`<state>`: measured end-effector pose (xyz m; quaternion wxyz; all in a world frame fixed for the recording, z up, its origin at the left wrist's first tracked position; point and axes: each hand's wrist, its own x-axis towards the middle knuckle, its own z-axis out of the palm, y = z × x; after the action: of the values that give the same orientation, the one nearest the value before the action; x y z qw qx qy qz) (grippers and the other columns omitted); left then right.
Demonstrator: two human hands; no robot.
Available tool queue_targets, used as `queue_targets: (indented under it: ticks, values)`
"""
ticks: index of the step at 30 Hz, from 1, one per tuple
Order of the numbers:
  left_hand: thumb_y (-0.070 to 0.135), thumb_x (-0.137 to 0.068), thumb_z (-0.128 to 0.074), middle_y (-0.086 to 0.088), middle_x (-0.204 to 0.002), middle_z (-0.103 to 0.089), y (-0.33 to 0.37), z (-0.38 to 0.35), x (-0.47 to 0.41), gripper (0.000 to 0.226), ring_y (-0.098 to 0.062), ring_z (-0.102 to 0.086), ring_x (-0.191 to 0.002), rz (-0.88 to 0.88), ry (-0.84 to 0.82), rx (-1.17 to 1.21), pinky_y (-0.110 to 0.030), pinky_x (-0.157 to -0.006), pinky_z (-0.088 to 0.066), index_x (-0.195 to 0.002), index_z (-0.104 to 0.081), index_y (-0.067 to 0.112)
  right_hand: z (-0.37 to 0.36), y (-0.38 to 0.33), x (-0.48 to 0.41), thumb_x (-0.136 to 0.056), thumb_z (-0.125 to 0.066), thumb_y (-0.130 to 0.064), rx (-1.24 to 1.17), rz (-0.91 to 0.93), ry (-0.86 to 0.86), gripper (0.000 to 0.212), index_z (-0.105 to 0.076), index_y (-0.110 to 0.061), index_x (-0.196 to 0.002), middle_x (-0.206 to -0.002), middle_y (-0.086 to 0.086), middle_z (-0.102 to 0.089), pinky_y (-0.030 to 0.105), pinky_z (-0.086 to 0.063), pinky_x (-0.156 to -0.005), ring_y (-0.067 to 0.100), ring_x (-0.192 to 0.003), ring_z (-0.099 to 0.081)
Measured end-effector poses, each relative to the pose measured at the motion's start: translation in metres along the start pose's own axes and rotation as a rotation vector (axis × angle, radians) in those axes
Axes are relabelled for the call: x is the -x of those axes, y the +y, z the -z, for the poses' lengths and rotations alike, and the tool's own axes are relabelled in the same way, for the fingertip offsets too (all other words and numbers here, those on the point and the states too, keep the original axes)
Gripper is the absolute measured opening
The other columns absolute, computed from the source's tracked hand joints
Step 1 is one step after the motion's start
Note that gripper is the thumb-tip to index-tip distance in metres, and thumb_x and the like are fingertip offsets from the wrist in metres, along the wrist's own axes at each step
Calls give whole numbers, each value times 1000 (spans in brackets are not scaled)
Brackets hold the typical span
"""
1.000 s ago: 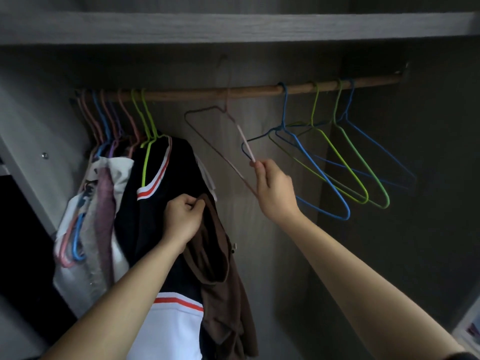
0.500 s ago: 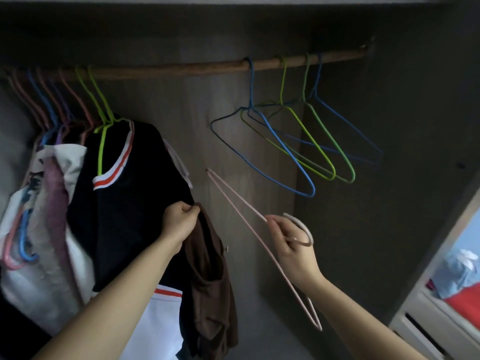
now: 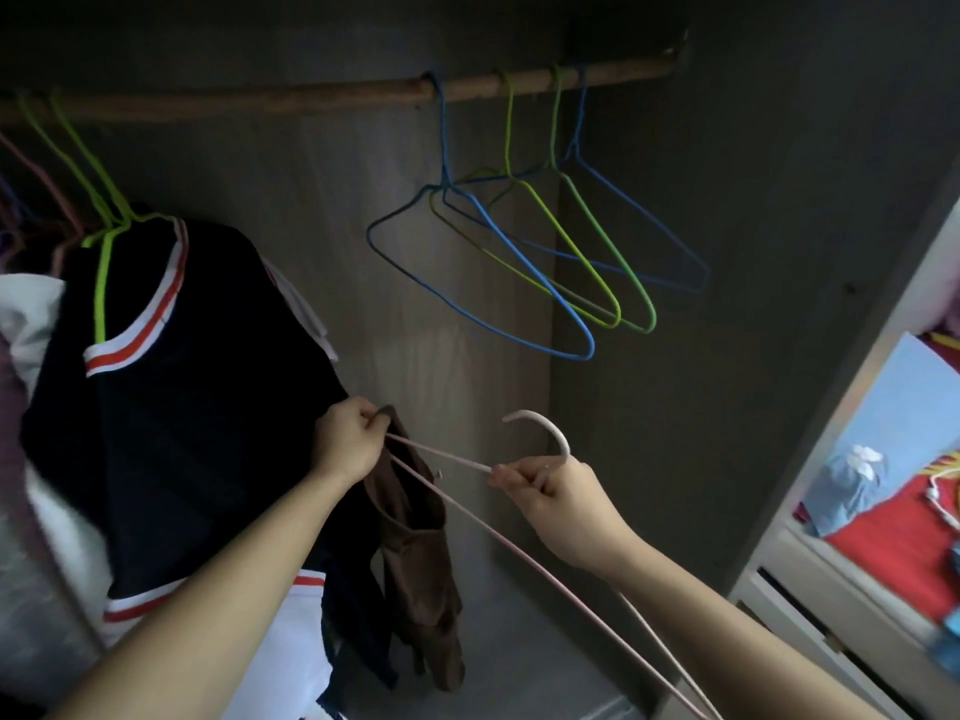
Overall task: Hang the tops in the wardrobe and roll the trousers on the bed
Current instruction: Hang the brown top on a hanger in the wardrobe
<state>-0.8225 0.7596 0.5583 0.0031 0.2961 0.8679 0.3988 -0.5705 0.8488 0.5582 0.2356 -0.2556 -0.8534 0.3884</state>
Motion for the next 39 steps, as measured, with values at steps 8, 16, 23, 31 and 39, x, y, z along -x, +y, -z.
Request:
queue_targets:
  ticks: [8,16,23,31,39]
  values:
    - [10,-87,-70,3,-65,-70,65,-1,37,19,-9,-60,-62,-120,-255,485,-28,-65,-45,-71,-73,18,-15,9,-48,-92,-62,-32,-141,-192,-23,34,-63,-8,-68,-46,-9,-46,21,-33,-45,2,-43,-38]
    - [14,-85,-70,0,-127,-52,69,52,14,26,-9,-52,-120,-346,-349,250,-26,-108,-34,-110,-71,21,24,9,-55,-96,-61,-37,-782,-120,2,27,-77,-15,-92,-54,-8,-27,17,-21,-38,6,-44,-25]
    - [20,-78,-80,-8,-132,-44,64,49,-12,74,-23,-45,-123,-565,169,-86,-31,-104,-38,-141,-42,17,66,-5,-52,-99,-59,-31,-708,-46,-21,27,-78,-14,-90,-52,-8,-25,16,-20,-38,7,-43,-23]
    - [17,-77,-82,1,-81,-70,58,45,-31,25,-12,-65,-71,-416,-72,205,-7,-63,-46,-99,-71,13,109,2,-49,-94,-67,-26,-532,-1,60,17,-80,-16,-88,-48,-9,-43,16,-28,-39,6,-43,-36]
    - [48,-83,-66,-8,-104,-75,56,67,-22,40,-19,-72,-94,-163,-733,428,-17,-73,-54,-105,-76,17,147,13,-51,-89,-74,-30,-196,128,141,8,-79,-27,-84,-85,-12,-75,13,-51,-73,0,-82,-69]
